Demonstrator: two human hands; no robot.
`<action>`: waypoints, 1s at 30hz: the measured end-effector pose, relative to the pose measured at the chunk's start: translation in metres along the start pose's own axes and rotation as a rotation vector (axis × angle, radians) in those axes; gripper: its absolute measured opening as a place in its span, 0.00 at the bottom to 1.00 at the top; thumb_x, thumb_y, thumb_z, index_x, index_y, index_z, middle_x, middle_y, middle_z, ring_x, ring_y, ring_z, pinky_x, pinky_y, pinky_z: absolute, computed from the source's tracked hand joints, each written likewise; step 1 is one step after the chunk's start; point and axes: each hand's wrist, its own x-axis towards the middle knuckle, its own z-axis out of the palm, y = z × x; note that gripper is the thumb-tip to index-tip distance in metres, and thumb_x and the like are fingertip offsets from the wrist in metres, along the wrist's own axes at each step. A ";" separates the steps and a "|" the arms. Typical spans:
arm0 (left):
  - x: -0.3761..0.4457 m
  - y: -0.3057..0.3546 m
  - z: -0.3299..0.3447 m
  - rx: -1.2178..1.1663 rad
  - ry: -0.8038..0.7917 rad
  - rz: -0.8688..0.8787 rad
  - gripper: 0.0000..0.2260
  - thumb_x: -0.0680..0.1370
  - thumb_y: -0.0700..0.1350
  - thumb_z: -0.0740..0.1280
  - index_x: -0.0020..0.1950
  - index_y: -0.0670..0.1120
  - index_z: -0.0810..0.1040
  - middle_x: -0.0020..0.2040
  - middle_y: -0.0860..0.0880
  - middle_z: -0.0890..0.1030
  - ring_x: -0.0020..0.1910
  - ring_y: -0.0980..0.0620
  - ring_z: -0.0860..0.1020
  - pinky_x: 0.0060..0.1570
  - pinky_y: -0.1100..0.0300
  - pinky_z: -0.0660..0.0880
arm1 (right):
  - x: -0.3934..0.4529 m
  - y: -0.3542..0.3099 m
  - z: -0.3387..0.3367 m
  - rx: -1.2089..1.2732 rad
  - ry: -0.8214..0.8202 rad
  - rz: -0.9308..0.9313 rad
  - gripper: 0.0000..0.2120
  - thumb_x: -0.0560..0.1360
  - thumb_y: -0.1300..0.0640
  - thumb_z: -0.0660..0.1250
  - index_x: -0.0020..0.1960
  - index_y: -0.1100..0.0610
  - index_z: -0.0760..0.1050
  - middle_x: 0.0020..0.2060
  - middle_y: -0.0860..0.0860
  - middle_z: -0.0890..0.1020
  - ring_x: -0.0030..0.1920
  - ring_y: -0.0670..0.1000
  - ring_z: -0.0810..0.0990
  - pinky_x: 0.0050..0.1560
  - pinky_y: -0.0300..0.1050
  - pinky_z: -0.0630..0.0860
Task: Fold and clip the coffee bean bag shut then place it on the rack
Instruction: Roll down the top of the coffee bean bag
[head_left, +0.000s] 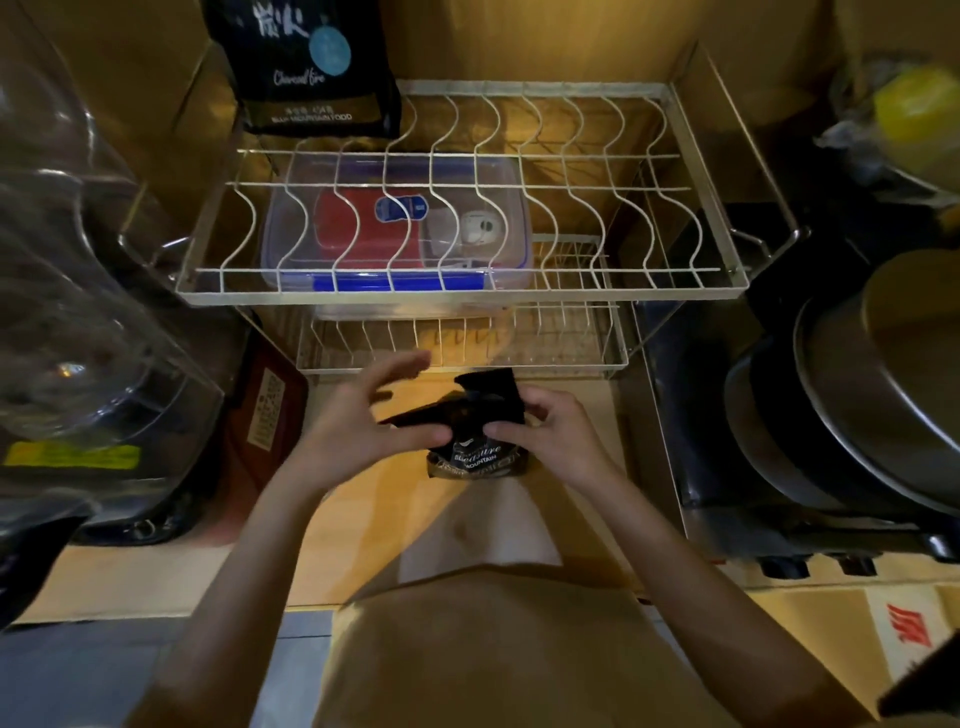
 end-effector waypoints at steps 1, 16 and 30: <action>-0.005 -0.017 0.002 -0.065 0.036 -0.053 0.36 0.59 0.51 0.75 0.66 0.52 0.66 0.62 0.56 0.73 0.62 0.62 0.70 0.58 0.63 0.68 | 0.002 -0.001 -0.001 -0.003 0.004 0.000 0.17 0.67 0.66 0.71 0.56 0.62 0.77 0.52 0.59 0.82 0.49 0.49 0.80 0.45 0.33 0.77; 0.006 -0.096 0.087 0.039 0.130 -0.138 0.36 0.57 0.44 0.80 0.62 0.46 0.69 0.55 0.51 0.77 0.55 0.55 0.73 0.47 0.76 0.65 | -0.008 0.003 -0.010 -0.044 0.006 0.099 0.17 0.67 0.68 0.71 0.55 0.62 0.77 0.49 0.57 0.82 0.47 0.46 0.81 0.42 0.30 0.78; 0.003 -0.062 0.082 0.355 0.226 -0.023 0.31 0.58 0.55 0.76 0.58 0.48 0.73 0.51 0.43 0.81 0.52 0.44 0.77 0.48 0.56 0.73 | -0.001 -0.106 -0.029 -0.679 -0.280 -0.066 0.20 0.70 0.38 0.60 0.46 0.53 0.80 0.41 0.52 0.84 0.42 0.49 0.82 0.47 0.46 0.78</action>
